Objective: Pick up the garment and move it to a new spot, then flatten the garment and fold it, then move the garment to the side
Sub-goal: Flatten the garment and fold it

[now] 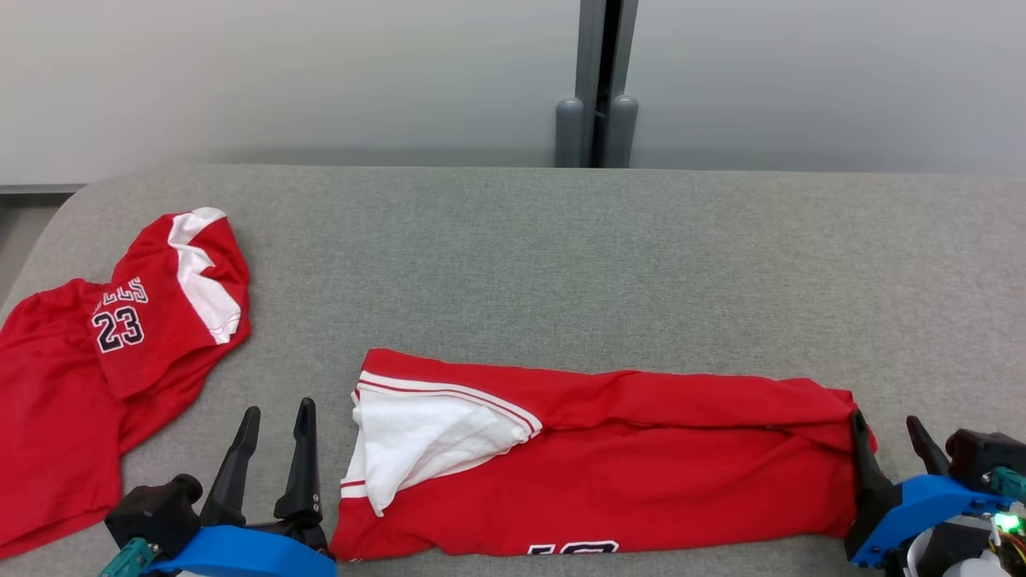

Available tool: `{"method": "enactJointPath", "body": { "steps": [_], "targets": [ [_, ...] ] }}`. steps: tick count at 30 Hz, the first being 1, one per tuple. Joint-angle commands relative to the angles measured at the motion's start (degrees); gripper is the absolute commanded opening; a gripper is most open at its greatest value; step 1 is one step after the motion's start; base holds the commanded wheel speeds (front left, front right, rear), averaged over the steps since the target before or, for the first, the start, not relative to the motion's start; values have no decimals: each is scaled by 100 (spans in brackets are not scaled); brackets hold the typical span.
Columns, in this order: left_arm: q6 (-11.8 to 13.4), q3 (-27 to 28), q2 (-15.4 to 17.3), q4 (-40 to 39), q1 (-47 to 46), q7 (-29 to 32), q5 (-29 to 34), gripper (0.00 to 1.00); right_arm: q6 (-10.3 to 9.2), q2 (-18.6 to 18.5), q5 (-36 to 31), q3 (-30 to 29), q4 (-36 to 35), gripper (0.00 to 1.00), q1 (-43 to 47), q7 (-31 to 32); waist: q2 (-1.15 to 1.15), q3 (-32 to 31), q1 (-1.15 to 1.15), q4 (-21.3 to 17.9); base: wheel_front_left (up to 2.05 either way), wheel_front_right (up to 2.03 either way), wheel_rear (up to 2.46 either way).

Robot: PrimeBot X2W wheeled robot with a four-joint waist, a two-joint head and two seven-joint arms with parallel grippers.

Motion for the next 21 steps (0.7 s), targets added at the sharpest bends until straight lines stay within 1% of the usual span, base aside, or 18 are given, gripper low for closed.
{"method": "enactJointPath", "body": {
  "steps": [1, 4, 7, 10, 11, 12, 13, 14, 15, 18, 21],
  "targets": [
    [28, 5, 24, 17, -65, -40, 32, 100, 1, 0, -54, -55, 78, 100, -38, 14, 0, 38, 0, 57, 0, 0, 0],
    [69, 47, 35, 20, -60, -52, 83, 100, 1, 6, -150, -183, 382, 100, -89, 4, 0, 80, 0, 162, 0, 0, 0],
    [120, 120, 66, 4, -20, -80, 138, 100, 1, 12, -132, -180, 688, 100, -151, -79, 0, 114, 0, 221, 0, 0, 0],
    [147, 164, 82, -14, -5, -91, 190, 100, 1, 14, 88, -74, 996, 100, -262, -108, 0, 146, 0, 243, 0, 0, 0],
    [148, 178, 81, -23, -7, -97, 191, 100, 1, 14, 135, -37, 1100, 85, -300, -97, 0, 156, 0, 241, 0, 0, 0],
    [152, 195, 85, -34, -9, -102, 194, 100, 1, 18, 148, 11, 1190, 48, -335, -86, 0, 165, 0, 231, 0, 0, 0],
    [159, 208, 86, -52, -14, -103, 206, 100, 1, 21, 152, 52, 1268, 38, -373, -97, 0, 173, 0, 217, 0, 0, 0],
    [158, 214, 85, -74, -16, -106, 219, 100, 1, 23, 163, 84, 1330, 16, -418, -109, 0, 184, 0, 197, 0, 0, 0],
    [173, 221, 83, -95, -22, -107, 237, 100, 1, 22, 175, 121, 1394, 0, -468, -116, 0, 195, 0, 174, 0, 0, 0],
    [186, 226, 70, -128, -40, -108, 266, 100, -2, 9, 231, 148, 1493, 0, -598, -173, 0, 209, 0, 87, 0, 0, 0],
    [178, 235, 51, -138, -45, -117, 282, 100, -4, -57, 311, 60, 1432, 0, -708, -238, 0, 215, 0, -26, 0, 0, 0]
  ]
}}
